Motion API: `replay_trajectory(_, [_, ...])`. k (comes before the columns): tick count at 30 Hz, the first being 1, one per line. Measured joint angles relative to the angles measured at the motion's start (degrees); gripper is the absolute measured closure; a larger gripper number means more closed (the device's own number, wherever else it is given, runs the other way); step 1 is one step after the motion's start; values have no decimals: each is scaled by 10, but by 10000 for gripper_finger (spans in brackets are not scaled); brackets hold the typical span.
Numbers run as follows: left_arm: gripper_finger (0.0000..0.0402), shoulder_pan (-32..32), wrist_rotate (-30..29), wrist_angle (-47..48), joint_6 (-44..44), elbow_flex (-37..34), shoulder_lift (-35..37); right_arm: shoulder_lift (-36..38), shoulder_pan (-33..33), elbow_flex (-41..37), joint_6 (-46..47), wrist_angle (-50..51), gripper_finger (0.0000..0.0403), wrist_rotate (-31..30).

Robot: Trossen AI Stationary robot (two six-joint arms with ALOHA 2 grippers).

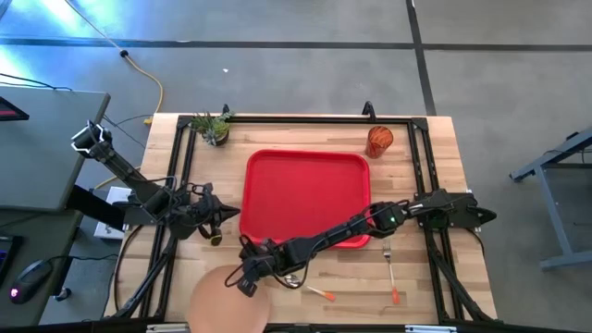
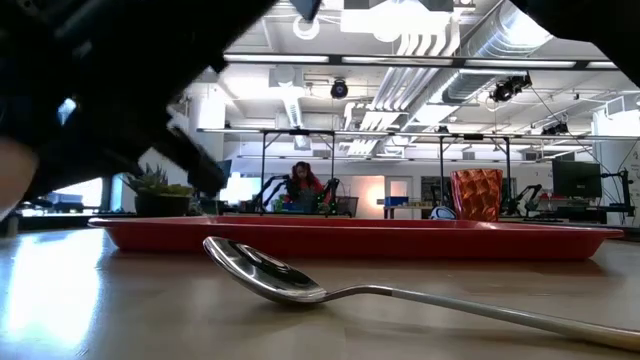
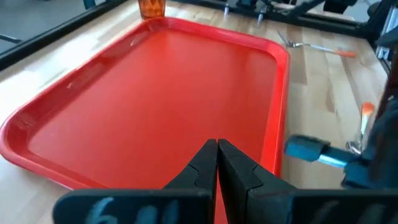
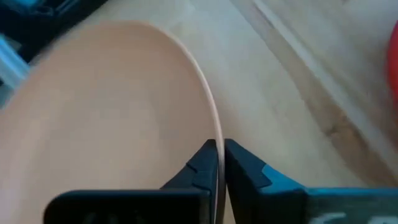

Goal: Pick and place plate/cup/fork/spoon on tray
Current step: Put the light brown plate on the red tray

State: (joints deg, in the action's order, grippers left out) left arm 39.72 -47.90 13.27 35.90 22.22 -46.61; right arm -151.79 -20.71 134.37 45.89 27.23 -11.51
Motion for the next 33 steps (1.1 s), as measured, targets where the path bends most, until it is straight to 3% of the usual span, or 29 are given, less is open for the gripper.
replay_trajectory(5, [399,16,-29,-12,-1,0,1,41,0,-7,-34,37,396,-20])
replay_trajectory(13, [399,48,-54,-12,-1,1,14,113,13,-7,-39,229,400,-173])
replay_trajectory(25, [399,99,-70,-11,-1,1,17,209,70,-7,32,502,402,-275])
replay_trajectory(29, [399,108,-70,-10,-1,1,17,244,94,-7,96,633,402,-326])
replay_trajectory(33, [399,116,-71,-8,0,1,16,326,124,-86,85,588,403,-332])
